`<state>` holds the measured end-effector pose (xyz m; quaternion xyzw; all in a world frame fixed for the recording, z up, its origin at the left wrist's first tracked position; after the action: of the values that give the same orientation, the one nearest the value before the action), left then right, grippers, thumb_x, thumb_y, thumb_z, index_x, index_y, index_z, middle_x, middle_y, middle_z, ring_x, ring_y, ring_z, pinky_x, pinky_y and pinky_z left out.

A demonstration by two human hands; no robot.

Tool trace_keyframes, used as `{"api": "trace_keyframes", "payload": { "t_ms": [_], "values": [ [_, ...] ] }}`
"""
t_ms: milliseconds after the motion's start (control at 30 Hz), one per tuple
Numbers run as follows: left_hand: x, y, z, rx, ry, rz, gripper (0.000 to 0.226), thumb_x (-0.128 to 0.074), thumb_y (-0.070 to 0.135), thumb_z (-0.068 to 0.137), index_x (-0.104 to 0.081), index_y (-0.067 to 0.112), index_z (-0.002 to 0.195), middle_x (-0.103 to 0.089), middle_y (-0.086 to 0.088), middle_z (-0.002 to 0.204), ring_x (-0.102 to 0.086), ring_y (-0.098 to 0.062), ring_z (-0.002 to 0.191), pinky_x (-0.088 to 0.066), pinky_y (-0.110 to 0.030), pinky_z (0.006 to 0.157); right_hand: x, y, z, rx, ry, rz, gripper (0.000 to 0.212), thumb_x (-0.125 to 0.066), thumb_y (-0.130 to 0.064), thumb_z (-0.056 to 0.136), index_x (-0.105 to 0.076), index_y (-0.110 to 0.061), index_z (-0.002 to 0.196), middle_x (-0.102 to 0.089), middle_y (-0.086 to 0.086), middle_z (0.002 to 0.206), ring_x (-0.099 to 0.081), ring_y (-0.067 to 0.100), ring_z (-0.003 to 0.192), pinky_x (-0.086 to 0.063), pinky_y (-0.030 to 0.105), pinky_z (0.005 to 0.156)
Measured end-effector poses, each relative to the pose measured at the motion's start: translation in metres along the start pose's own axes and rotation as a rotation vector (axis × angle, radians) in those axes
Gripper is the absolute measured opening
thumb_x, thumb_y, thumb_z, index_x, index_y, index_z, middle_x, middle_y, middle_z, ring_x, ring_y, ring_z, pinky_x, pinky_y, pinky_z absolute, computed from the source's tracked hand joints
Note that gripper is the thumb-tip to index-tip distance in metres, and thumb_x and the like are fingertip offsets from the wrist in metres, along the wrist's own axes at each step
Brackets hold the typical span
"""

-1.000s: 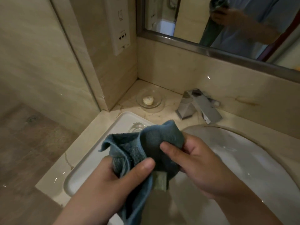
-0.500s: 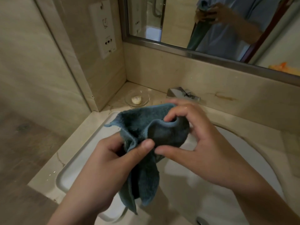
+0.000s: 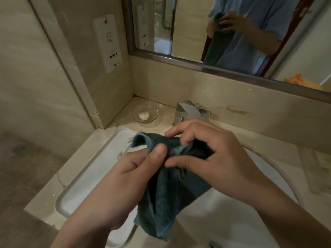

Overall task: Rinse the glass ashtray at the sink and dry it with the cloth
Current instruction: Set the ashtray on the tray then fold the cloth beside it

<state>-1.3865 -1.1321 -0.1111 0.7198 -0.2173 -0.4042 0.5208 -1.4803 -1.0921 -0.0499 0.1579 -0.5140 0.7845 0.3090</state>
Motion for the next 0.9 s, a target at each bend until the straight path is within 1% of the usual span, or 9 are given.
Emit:
{"api": "trace_keyframes", "payload": {
  "t_ms": [167, 300, 400, 533, 600, 700, 767, 833, 900],
  "values": [
    [0.012, 0.005, 0.001, -0.107, 0.1, 0.111, 0.028, -0.07, 0.04, 0.067, -0.075, 0.02, 0.087, -0.077, -0.007, 0.09, -0.072, -0.021, 0.086, -0.058, -0.024, 0.07, 0.016, 0.008, 0.004, -0.095, 0.086, 0.125, 0.021, -0.062, -0.033, 0.076, -0.052, -0.027, 0.059, -0.068, -0.012, 0.092, -0.064, -0.001, 0.088, -0.045, 0.007, 0.075],
    [0.026, 0.012, -0.002, -0.273, 0.257, 0.252, 0.018, -0.063, 0.029, 0.068, -0.072, 0.034, 0.083, -0.075, 0.006, 0.083, -0.07, -0.008, 0.08, -0.056, -0.024, 0.067, 0.026, 0.011, 0.006, -0.119, 0.174, 0.143, 0.029, -0.061, -0.032, 0.08, -0.053, -0.016, 0.057, -0.064, 0.01, 0.069, -0.066, 0.019, 0.07, -0.052, 0.03, 0.061],
    [0.036, 0.009, -0.006, -0.28, 0.326, 0.189, 0.04, -0.057, 0.01, 0.065, -0.071, 0.044, 0.08, -0.076, 0.011, 0.085, -0.071, -0.008, 0.085, -0.057, -0.023, 0.065, 0.033, 0.01, 0.009, -0.1, 0.258, 0.023, 0.037, -0.065, -0.031, 0.081, -0.047, -0.012, 0.054, -0.053, 0.008, 0.06, -0.05, 0.011, 0.052, -0.041, 0.013, 0.05],
    [0.026, 0.016, -0.013, -0.351, 0.307, 0.274, 0.052, -0.059, -0.012, 0.067, -0.06, 0.028, 0.101, -0.073, 0.027, 0.084, -0.066, 0.011, 0.081, -0.051, -0.006, 0.06, 0.035, -0.003, 0.015, -0.033, 0.326, -0.13, 0.033, -0.062, -0.026, 0.083, -0.044, -0.021, 0.055, -0.038, -0.008, 0.044, -0.047, 0.01, 0.051, -0.034, 0.009, 0.046],
    [0.019, 0.022, -0.017, -0.405, 0.301, 0.351, 0.075, -0.062, -0.001, 0.062, -0.047, 0.048, 0.117, -0.065, 0.04, 0.092, -0.061, 0.019, 0.088, -0.049, -0.003, 0.063, 0.035, -0.009, 0.02, 0.002, 0.328, -0.161, 0.034, -0.062, -0.025, 0.084, -0.041, -0.025, 0.057, -0.037, -0.014, 0.047, -0.045, 0.008, 0.05, -0.033, 0.01, 0.045],
    [0.006, 0.03, -0.021, -0.48, 0.284, 0.453, 0.103, -0.084, 0.014, 0.058, -0.024, 0.084, 0.105, -0.054, 0.051, 0.103, -0.055, 0.022, 0.097, -0.048, -0.003, 0.071, 0.034, -0.01, 0.027, 0.005, 0.351, -0.178, 0.041, -0.063, -0.023, 0.085, -0.036, -0.029, 0.055, -0.033, -0.014, 0.046, -0.04, 0.005, 0.046, -0.03, 0.009, 0.044],
    [-0.005, 0.033, -0.019, -0.525, 0.241, 0.567, 0.102, -0.083, 0.037, 0.058, -0.01, 0.083, 0.112, -0.055, 0.045, 0.112, -0.053, 0.018, 0.106, -0.048, -0.009, 0.083, 0.033, -0.006, 0.029, -0.027, 0.363, -0.169, 0.04, -0.064, -0.022, 0.085, -0.039, -0.024, 0.054, -0.032, -0.011, 0.044, -0.039, 0.006, 0.046, -0.028, 0.01, 0.043],
    [-0.017, 0.031, -0.014, -0.526, 0.181, 0.681, 0.101, -0.075, 0.059, 0.052, -0.004, 0.078, 0.121, -0.042, 0.038, 0.134, -0.045, 0.013, 0.121, -0.042, -0.012, 0.095, 0.032, -0.003, 0.032, -0.062, 0.371, -0.18, 0.039, -0.065, -0.022, 0.085, -0.042, -0.018, 0.054, -0.033, -0.007, 0.044, -0.04, 0.009, 0.048, -0.028, 0.012, 0.043],
    [-0.024, 0.029, -0.008, -0.557, 0.146, 0.816, 0.101, -0.071, 0.064, 0.052, -0.005, 0.071, 0.128, -0.026, 0.048, 0.137, -0.034, 0.018, 0.126, -0.033, -0.002, 0.096, 0.031, -0.001, 0.034, -0.097, 0.366, -0.175, 0.038, -0.064, -0.022, 0.085, -0.044, -0.015, 0.054, -0.035, -0.006, 0.044, -0.041, 0.009, 0.049, -0.03, 0.014, 0.043]
  ]
}}
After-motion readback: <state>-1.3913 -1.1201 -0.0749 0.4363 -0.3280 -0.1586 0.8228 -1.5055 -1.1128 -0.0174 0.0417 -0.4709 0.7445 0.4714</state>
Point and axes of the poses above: each hand's wrist, its own z-axis towards the middle knuckle, its own x-axis out of the back of the hand, y = z × x, the point moved 8 cm from there along z, towards the middle knuckle
